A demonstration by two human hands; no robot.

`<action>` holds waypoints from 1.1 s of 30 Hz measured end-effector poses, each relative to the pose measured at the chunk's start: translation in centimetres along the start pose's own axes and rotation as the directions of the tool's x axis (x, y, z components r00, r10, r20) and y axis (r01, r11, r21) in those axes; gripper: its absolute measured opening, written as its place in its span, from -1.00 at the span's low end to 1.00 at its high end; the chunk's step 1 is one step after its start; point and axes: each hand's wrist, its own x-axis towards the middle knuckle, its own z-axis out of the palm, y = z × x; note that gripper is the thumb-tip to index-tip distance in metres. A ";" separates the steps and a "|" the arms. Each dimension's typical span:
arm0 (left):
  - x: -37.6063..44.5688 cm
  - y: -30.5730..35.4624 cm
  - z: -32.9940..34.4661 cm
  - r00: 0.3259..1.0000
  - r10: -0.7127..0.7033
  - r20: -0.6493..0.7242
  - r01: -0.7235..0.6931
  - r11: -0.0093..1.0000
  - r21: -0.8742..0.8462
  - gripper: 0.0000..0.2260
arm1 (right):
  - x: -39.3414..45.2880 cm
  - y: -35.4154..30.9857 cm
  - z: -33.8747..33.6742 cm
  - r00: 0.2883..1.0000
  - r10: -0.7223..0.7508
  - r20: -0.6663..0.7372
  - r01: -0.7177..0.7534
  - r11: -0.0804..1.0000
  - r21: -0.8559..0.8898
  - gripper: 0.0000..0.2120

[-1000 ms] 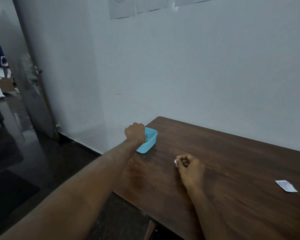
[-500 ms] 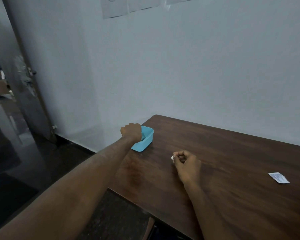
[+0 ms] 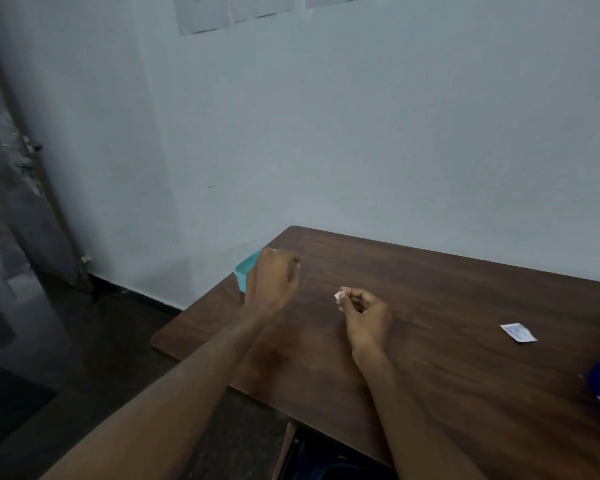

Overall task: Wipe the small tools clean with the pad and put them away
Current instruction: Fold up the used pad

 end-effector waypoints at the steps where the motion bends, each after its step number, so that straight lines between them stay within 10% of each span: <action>1: -1.1 0.9 0.6 0.999 0.032 0.036 -0.031 0.999 -0.019 -0.83 | 0.0 -0.1 -0.3 1.000 0.018 -0.012 -0.017 0.999 0.050 -0.84; 13: -4.7 10.5 8.3 0.855 0.336 0.395 -0.212 0.922 -0.324 -0.85 | 6.3 -0.1 -15.9 0.981 0.055 -0.189 -0.087 0.983 -0.163 -0.91; 23: -2.8 21.0 16.0 0.841 0.370 0.395 -0.240 0.909 -0.341 -0.85 | 8.8 -1.9 -22.8 0.891 -0.280 -0.357 0.061 0.853 -0.518 -0.90; 33: -3.0 28.0 20.2 0.852 0.406 0.331 -0.335 0.908 -0.250 -0.63 | 9.7 0.1 -24.1 0.773 -0.052 -0.633 -0.092 0.977 -0.192 -0.85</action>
